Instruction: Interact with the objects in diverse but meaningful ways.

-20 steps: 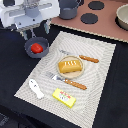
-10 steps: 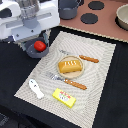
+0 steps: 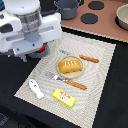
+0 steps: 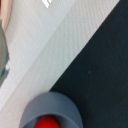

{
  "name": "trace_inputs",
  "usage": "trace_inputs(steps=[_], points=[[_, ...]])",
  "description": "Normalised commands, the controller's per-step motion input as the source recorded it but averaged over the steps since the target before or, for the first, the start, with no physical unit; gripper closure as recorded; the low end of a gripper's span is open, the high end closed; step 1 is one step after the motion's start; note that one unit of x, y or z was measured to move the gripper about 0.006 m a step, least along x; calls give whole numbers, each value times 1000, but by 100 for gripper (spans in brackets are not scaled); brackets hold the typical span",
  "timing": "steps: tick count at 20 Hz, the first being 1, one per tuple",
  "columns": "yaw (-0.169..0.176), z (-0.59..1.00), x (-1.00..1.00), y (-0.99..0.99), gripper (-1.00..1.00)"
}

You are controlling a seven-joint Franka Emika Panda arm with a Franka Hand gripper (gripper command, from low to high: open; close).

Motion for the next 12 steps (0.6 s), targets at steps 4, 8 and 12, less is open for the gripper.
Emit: trace_inputs(steps=[4,8,12], points=[[0,-76,544,-796,-100],[9,-86,421,-604,-100],[29,-120,216,-394,-100]])
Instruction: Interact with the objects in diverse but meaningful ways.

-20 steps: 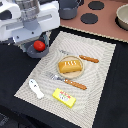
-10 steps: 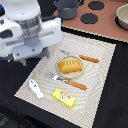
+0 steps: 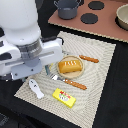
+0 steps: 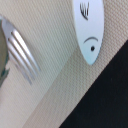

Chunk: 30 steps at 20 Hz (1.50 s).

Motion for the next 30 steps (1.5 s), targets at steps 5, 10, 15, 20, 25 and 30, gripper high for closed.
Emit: trace_inputs(steps=[5,10,15,20,25,30], points=[[35,-154,153,-234,-100],[46,-262,5,-405,-100],[29,-209,0,-510,-100],[15,-174,29,-437,-100],[21,-75,267,-65,-100],[13,-10,385,6,100]])
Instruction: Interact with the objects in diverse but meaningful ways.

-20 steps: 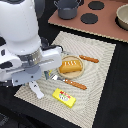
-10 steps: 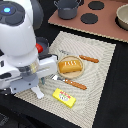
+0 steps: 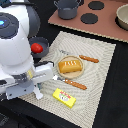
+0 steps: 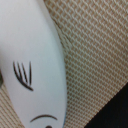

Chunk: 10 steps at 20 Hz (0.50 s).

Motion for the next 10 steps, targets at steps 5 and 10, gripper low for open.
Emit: trace_inputs(steps=[5,10], points=[[0,0,502,58,100],[0,0,461,82,100]])
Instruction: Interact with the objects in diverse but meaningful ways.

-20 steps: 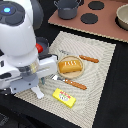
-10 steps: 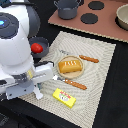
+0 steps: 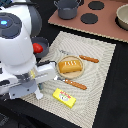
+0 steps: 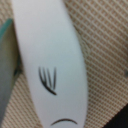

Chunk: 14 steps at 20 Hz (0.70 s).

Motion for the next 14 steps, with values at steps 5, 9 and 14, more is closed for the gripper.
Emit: trace_inputs(steps=[5,9,14], points=[[0,0,473,48,100],[0,518,216,2,100],[-12,1000,-76,237,100]])
